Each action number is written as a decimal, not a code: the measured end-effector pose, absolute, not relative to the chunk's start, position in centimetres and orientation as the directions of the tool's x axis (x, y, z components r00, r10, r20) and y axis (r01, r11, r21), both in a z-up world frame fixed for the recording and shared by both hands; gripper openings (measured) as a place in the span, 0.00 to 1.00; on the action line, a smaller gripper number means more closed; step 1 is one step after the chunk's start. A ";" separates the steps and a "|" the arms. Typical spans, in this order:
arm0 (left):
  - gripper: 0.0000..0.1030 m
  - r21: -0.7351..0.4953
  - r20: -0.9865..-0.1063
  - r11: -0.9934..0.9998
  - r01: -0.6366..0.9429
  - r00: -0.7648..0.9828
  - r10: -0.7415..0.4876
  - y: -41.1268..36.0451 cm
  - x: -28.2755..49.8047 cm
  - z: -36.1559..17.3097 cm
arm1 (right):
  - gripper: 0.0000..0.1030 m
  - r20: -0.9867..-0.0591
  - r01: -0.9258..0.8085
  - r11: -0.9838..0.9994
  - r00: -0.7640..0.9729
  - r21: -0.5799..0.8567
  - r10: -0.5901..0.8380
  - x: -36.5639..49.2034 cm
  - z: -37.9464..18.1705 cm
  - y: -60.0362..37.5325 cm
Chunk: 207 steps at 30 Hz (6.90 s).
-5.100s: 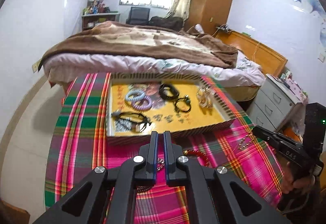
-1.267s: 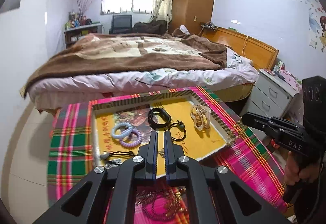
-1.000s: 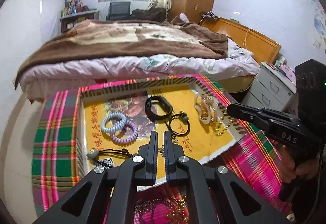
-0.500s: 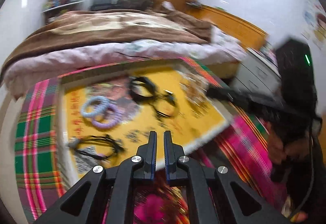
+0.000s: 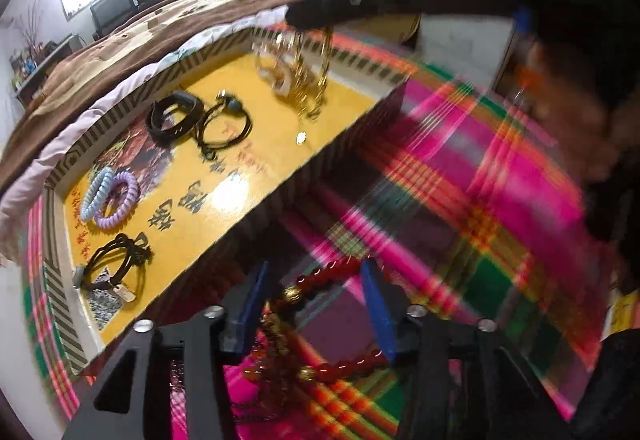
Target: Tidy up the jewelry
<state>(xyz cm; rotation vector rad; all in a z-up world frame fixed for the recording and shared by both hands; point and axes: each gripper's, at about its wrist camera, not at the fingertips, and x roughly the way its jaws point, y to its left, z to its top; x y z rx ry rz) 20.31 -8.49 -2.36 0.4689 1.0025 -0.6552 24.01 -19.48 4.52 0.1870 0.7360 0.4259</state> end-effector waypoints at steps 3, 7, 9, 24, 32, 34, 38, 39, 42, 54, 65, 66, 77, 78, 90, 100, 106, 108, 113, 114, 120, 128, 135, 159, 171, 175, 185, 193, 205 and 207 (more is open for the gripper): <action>0.55 0.052 -0.879 0.725 0.687 0.375 -0.293 -8.3 20.5 -3.0 | 0.05 -0.603 -0.314 0.894 0.660 0.320 0.448 24.0 4.5 -19.6; 0.62 0.001 -0.878 0.751 0.660 0.359 -0.315 -7.3 21.2 -3.9 | 0.05 -0.601 -0.311 0.890 0.658 0.333 0.454 24.1 4.2 -19.8; 0.53 -0.011 -0.874 0.756 0.654 0.361 -0.326 -7.4 21.3 -4.2 | 0.05 -0.601 -0.308 0.889 0.656 0.338 0.456 24.3 4.0 -19.9; 0.09 -0.131 -0.771 0.777 0.615 0.429 -0.470 -6.0 20.4 0.9 | 0.05 -0.584 -0.292 0.889 0.673 0.354 0.453 23.9 4.4 -20.7; 0.09 -0.101 -0.665 0.805 0.585 0.562 -0.492 -5.2 21.7 7.3 | 0.05 -0.562 -0.298 0.889 0.693 0.348 0.452 24.6 5.8 -20.4; 0.09 -0.073 -0.663 0.823 0.563 0.589 -0.462 -5.1 22.7 7.6 | 0.05 -0.572 -0.295 0.891 0.686 0.346 0.450 25.2 5.6 -20.2; 0.09 -0.090 -0.682 0.844 0.529 0.584 -0.439 -4.6 25.5 6.6 | 0.05 -0.589 -0.295 0.891 0.671 0.344 0.449 26.1 4.8 -19.9; 0.09 -0.091 -0.687 0.850 0.519 0.585 -0.431 -4.5 26.0 6.3 | 0.05 -0.599 -0.294 0.892 0.662 0.345 0.450 26.5 4.5 -19.8; 0.09 -0.114 -0.705 0.859 0.499 0.568 -0.423 -4.1 27.6 4.9 | 0.05 -0.618 -0.292 0.891 0.644 0.348 0.452 27.1 3.6 -19.6; 0.09 -0.120 -0.783 0.904 0.411 0.521 -0.341 -2.9 30.6 0.1 | 0.05 -0.695 -0.289 0.905 0.579 0.313 0.426 28.5 0.0 -18.7; 0.42 -0.065 -0.803 0.927 0.368 0.532 -0.268 -2.2 30.2 -1.0 | 0.14 -0.740 -0.256 0.936 0.576 0.241 0.348 28.3 -0.9 -18.8; 0.44 -0.067 -0.801 0.927 0.369 0.534 -0.271 -2.2 30.1 -0.9 | 0.14 -0.739 -0.253 0.938 0.580 0.238 0.344 28.3 -0.8 -18.8; 0.60 -0.057 -0.752 0.945 0.321 0.609 -0.252 -1.0 27.0 2.2 | 0.37 -0.700 -0.250 0.939 0.627 0.235 0.342 26.1 1.6 -18.6; 0.62 -0.053 -0.747 0.946 0.319 0.616 -0.249 -0.9 26.6 2.5 | 0.37 -0.695 -0.254 0.938 0.631 0.235 0.345 25.8 1.9 -18.5; 0.67 -0.033 -0.708 0.966 0.258 0.675 -0.205 1.9 20.3 5.2 | 0.38 -0.659 -0.335 0.914 0.638 0.228 0.398 20.8 4.2 -16.0; 0.68 -0.115 -0.708 0.990 0.085 0.692 -0.142 8.1 16.0 4.0 | 0.38 -0.706 -0.451 0.865 0.539 0.219 0.459 18.1 1.8 -11.4; 0.69 -0.162 -0.725 0.987 0.006 0.677 -0.123 11.0 14.4 2.2 | 0.38 -0.737 -0.557 0.809 0.464 0.190 0.492 17.3 0.1 -6.4; 0.69 -0.175 -0.733 0.984 -0.015 0.670 -0.120 11.8 14.0 1.6 | 0.38 -0.755 -0.573 0.794 0.424 0.203 0.500 17.7 -0.7 -4.8; 0.69 -0.188 -0.739 0.982 -0.029 0.663 -0.121 12.9 13.6 0.9 | 0.38 -0.801 -0.586 0.793 0.390 0.165 0.454 17.9 -2.4 -2.5; 0.69 -0.190 -0.740 0.981 -0.032 0.661 -0.122 13.1 13.6 0.8 | 0.38 -0.818 -0.584 0.799 0.384 0.144 0.429 18.0 -2.8 -2.2; 0.69 -0.210 -0.753 0.977 -0.033 0.643 -0.140 13.5 13.9 0.0 | 0.32 -0.825 -0.579 0.813 0.430 0.059 0.366 17.1 -2.8 -2.2; 0.69 -0.223 -0.758 0.975 -0.012 0.630 -0.166 12.8 14.3 -0.3 | 0.03 -0.807 -0.506 0.857 0.462 0.099 0.367 17.0 -2.1 -5.2; 0.71 -0.202 -0.769 0.978 0.051 0.610 -0.191 10.5 16.0 -0.8 | 0.03 -0.705 -0.479 0.853 0.531 0.209 0.471 16.3 1.5 -8.9; 0.21 -0.231 -0.782 0.969 0.086 0.576 -0.237 6.6 20.8 -3.1 | 0.20 -0.758 -0.458 0.861 0.474 0.223 0.448 17.1 -1.3 -12.3; 0.04 -0.235 -0.776 0.968 0.089 0.583 -0.242 6.8 20.1 -3.1 | 0.39 -0.778 -0.605 0.775 0.395 0.180 0.489 15.3 -2.5 -8.2; 0.04 -0.263 -0.769 0.961 0.085 0.583 -0.262 7.2 20.3 -3.2 | 0.47 -0.788 -0.644 0.754 0.395 0.129 0.472 14.8 -2.6 -7.3; 0.19 -0.242 -0.773 0.967 0.079 0.587 -0.241 7.0 20.6 -3.3 | 0.14 -0.789 -0.608 0.794 0.503 -0.032 0.353 14.3 -2.7 -6.2; 0.00 -0.226 -0.774 0.967 0.120 0.581 -0.253 6.4 19.7 -3.2 | 0.03 -0.771 -0.537 0.841 0.504 0.074 0.389 15.0 -2.0 -8.9; 0.02 -0.293 -0.740 0.953 0.076 0.613 -0.276 8.5 18.8 -0.9 | 0.03 -0.628 -0.512 0.847 0.615 0.143 0.477 13.9 4.2 -11.6; 0.14 -0.260 -0.748 0.961 0.093 0.610 -0.261 7.5 19.1 -1.3 | 0.03 -0.626 -0.512 0.847 0.616 0.143 0.478 13.9 4.3 -11.9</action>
